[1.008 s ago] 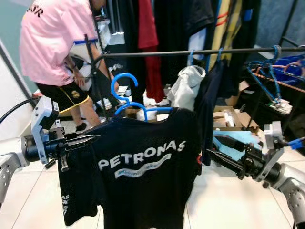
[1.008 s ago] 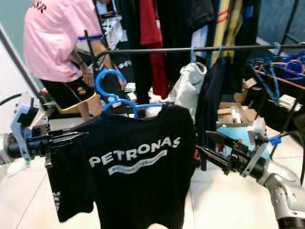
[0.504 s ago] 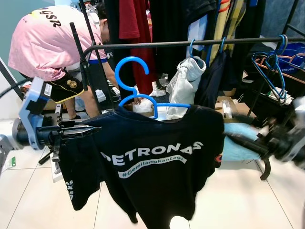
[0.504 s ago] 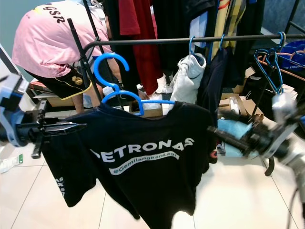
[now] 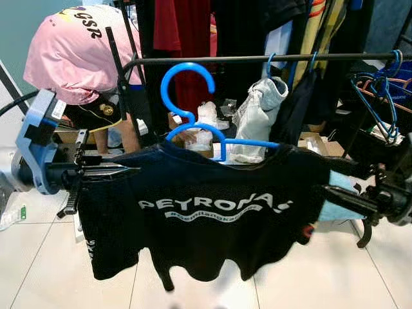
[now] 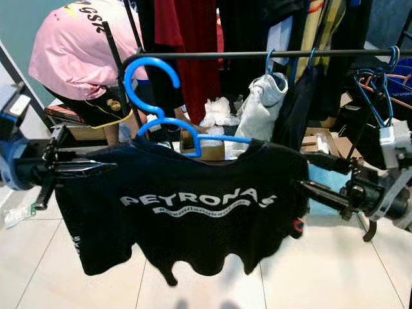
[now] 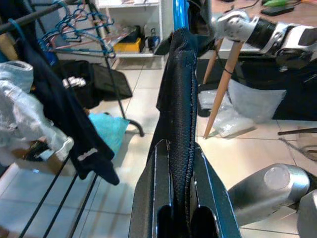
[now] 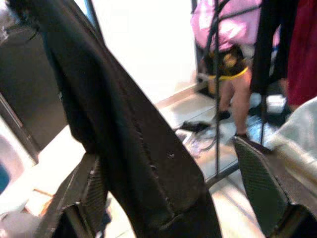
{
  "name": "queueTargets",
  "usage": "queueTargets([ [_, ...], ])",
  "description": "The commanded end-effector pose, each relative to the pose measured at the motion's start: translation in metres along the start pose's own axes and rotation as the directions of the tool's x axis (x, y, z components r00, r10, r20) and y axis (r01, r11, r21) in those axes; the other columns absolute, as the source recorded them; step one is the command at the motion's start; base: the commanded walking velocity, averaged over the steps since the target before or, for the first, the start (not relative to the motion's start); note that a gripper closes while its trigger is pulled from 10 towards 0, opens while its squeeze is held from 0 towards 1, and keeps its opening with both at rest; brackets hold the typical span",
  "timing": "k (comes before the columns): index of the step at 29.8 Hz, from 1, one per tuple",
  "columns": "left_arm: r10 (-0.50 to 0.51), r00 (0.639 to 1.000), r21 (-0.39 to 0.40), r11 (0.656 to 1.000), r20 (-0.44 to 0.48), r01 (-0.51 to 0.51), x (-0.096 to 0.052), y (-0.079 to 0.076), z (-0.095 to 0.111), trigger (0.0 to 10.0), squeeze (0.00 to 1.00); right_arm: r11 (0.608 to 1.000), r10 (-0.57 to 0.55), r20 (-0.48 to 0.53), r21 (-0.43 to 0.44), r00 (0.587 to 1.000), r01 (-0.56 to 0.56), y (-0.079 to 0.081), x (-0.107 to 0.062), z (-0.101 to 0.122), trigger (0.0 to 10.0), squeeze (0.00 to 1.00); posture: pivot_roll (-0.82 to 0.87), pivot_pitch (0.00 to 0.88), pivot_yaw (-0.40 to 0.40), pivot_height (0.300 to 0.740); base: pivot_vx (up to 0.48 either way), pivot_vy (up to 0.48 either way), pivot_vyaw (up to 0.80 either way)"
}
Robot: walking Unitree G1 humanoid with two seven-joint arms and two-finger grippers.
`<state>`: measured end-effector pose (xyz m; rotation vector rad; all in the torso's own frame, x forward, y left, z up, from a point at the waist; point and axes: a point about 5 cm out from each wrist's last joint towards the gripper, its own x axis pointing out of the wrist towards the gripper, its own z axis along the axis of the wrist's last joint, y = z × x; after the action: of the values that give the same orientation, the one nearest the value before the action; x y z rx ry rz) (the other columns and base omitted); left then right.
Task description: Hang hanger
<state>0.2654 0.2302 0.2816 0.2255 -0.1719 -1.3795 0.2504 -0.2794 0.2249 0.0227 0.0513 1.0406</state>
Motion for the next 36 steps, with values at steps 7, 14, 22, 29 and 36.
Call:
queueTargets([
  [7,-0.026,1.0,0.057,0.998,0.01,0.025,-0.002,0.0,0.019,10.0,0.0,0.999,-0.034,-0.047,0.006,0.998,0.034,-0.005,0.006,-0.009,0.0,0.0,-0.11,0.0,0.05,0.74,0.0,0.0,0.0],
  [14,-0.005,1.0,0.048,0.999,-0.017,0.006,-0.007,0.002,0.015,10.0,0.0,0.998,-0.059,-0.041,0.0,0.997,0.059,-0.007,0.005,-0.006,0.0,0.0,-0.11,0.0,0.051,0.74,0.0,0.0,0.0],
  [22,0.154,0.968,0.03,0.988,-0.199,-0.151,-0.035,0.012,-0.013,10.0,0.0,0.991,-0.129,-0.026,-0.028,0.991,0.128,-0.013,-0.002,0.001,0.0,0.0,-0.11,0.0,0.055,0.74,0.0,0.0,0.0],
  [29,0.257,0.914,0.023,0.964,-0.314,-0.263,-0.055,0.016,-0.032,10.0,0.0,0.98,-0.194,-0.001,-0.043,0.981,0.194,-0.02,-0.006,0.007,0.0,0.0,-0.11,0.0,0.055,0.74,0.0,0.0,0.0],
  [36,0.451,0.821,0.046,0.884,-0.35,-0.466,-0.08,0.02,-0.054,10.0,0.0,0.963,-0.264,0.004,-0.05,0.965,0.264,-0.025,-0.01,0.009,0.0,0.0,-0.11,0.0,0.053,0.74,0.0,0.0,0.0],
])
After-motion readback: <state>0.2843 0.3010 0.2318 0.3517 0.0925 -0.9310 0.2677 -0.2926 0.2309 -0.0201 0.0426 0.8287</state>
